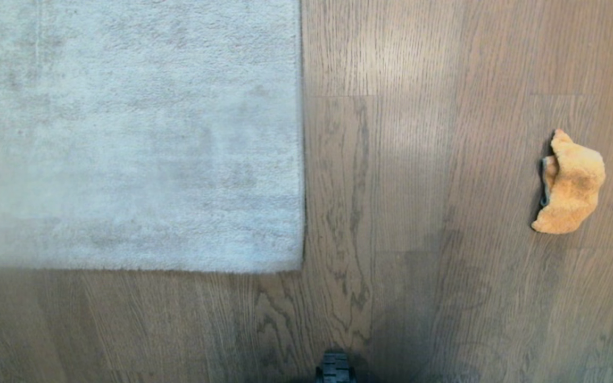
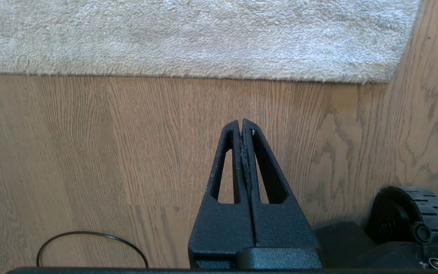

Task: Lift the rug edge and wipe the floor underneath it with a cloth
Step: Lift up the carpet

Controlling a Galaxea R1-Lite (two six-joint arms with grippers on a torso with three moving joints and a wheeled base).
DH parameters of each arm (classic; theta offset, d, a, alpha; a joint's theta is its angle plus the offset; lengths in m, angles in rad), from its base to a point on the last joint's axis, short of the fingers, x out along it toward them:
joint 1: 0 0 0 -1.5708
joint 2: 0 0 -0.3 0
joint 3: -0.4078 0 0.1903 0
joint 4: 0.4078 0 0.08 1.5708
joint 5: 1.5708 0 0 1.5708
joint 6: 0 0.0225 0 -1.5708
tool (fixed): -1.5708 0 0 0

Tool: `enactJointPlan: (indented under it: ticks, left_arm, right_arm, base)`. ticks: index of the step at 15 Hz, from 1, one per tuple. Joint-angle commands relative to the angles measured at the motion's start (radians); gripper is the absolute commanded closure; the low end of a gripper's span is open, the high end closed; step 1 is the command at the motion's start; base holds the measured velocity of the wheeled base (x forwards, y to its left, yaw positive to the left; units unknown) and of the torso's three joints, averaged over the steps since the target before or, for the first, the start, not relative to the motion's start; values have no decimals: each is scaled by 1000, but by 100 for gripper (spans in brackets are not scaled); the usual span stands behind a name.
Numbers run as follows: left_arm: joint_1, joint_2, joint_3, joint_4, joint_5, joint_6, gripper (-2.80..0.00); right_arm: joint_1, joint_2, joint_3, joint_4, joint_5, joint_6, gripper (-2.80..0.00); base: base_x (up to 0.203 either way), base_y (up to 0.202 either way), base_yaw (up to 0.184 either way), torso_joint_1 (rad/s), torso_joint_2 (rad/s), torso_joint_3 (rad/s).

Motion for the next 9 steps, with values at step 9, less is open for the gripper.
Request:
enactJointPlan:
  ticks: [9]
  left_arm:
    - [0, 1, 0, -1, 1, 4, 0]
  right_arm:
    - [0, 0, 0, 0, -1, 0, 0]
  base:
    - [0, 0, 0, 0, 0, 0]
